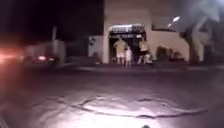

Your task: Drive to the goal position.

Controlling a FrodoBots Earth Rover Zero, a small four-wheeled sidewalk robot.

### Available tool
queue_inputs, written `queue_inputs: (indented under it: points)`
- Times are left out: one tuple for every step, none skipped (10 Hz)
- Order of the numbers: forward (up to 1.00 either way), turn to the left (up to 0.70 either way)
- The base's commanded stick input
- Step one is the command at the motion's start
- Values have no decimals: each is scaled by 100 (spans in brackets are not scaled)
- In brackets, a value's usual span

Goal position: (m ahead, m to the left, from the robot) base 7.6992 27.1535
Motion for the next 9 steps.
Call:
queue_inputs:
  points:
    - [70,35]
    - [70,35]
    - [70,35]
    - [70,35]
    - [70,35]
    - [70,35]
    - [70,35]
    - [70,35]
    - [70,19]
